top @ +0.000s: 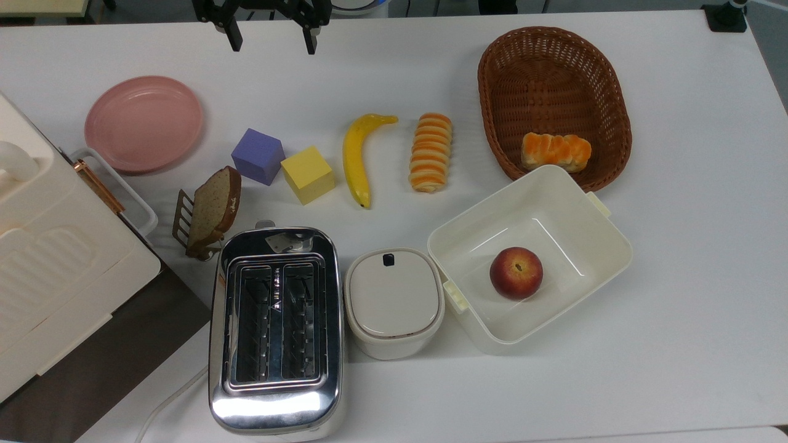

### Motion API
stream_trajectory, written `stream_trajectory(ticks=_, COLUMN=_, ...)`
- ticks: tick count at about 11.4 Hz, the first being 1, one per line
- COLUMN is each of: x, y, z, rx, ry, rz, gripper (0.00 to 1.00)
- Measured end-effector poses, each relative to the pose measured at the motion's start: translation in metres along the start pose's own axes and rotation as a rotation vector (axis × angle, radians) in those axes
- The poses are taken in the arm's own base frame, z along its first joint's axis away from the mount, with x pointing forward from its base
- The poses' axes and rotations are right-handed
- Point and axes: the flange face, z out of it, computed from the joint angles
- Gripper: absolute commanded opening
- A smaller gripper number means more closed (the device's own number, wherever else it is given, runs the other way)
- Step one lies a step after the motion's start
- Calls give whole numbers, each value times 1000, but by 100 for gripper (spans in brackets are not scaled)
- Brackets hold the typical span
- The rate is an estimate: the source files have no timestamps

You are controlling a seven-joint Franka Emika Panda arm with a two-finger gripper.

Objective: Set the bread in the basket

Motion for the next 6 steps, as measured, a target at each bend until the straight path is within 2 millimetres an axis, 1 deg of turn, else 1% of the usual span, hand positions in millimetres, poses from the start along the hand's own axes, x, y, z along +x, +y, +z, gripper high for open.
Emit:
stream_trajectory(ticks=4, x=0, y=0, z=0, rx=0, ry=-3, rz=0, gripper=100)
stream_trajectory(ticks=6, x=-5, y=0, z=5, rx=1, ry=-50, rz=0, gripper=100)
